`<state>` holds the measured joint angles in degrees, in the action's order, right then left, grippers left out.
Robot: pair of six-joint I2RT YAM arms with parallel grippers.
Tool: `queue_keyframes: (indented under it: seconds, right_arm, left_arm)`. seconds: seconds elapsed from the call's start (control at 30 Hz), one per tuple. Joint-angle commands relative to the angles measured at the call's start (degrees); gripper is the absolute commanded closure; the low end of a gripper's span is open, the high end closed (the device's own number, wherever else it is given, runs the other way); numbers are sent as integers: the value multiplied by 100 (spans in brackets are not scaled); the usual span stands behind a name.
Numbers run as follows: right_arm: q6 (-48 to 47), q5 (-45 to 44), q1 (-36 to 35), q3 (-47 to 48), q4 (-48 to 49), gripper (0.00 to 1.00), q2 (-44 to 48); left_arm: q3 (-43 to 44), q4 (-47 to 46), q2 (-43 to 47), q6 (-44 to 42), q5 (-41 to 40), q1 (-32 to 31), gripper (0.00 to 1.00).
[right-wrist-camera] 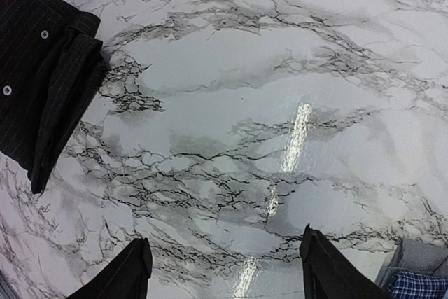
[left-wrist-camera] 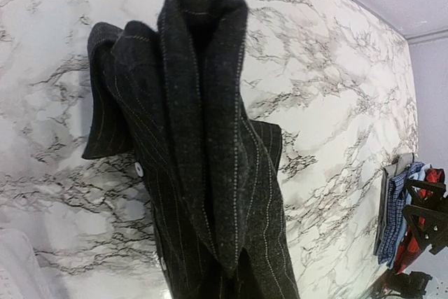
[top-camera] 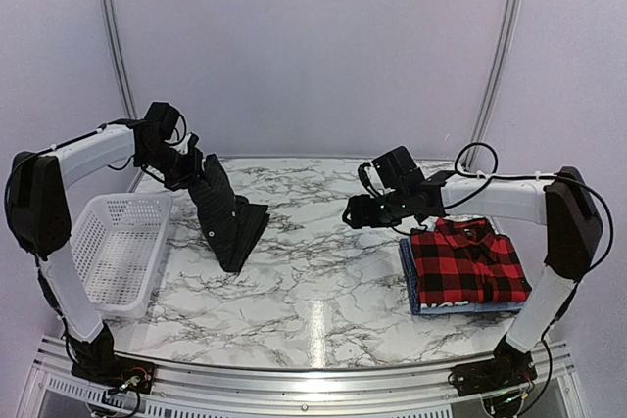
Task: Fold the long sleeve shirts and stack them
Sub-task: Turn over the square-folded shirt at the center of the board.
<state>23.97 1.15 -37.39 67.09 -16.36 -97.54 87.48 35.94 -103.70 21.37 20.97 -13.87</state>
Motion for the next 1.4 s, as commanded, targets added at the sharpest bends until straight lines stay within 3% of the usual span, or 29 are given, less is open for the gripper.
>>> queue_keyframes:
  seconds: [0.0, 0.13, 0.4, 0.57, 0.67, 0.73, 0.77, 0.83, 0.9, 0.97, 1.1, 1.37]
  right_arm:
    - [-15, 79, -93, 335, -42, 31, -121]
    - [-31, 43, -154, 420, -111, 32, -160]
    - [-72, -25, -167, 439, -217, 32, -6]
    - [-101, -58, -173, 456, -308, 32, 145]
    - [-120, -88, -154, 409, -375, 31, 244]
    - [-103, -305, -120, 364, -459, 31, 309]
    - [-103, -324, -102, 314, -464, 31, 366]
    - [-89, -379, -43, 230, -541, 30, 505]
    - [-84, -492, 3, 169, -660, 30, 640]
    - [-100, -590, 32, 80, -694, 29, 793]
    - [-120, -652, 68, 41, -667, 27, 787]
    - [-225, -540, 62, 463, -439, 27, -78]
  left_arm:
    - [-367, 3, 533, -317, 270, 459, 100]
    - [-253, 234, 810, -667, 540, 829, 100]
    - [846, 1151, 652, -1183, 838, 788, 100]
    - [1921, 1545, 94, -1062, 463, -261, 100]
    - [2829, 1647, -838, -619, 401, -1064, 99]
    - [3457, 1660, -1678, -294, 312, -1525, 90]
    - [3821, 1661, -2177, -142, 350, -1728, 79]
    - [4757, 1657, -3069, 248, 294, -2151, 40]
    - [5637, 1640, -3782, 525, 256, -2478, 22]
    - [6182, 1402, -4175, 741, 339, -2715, 11]
    - [5455, 604, -3656, 941, 119, -2843, 5]
    - [3259, 363, -1939, 786, -1283, -2346, 3]
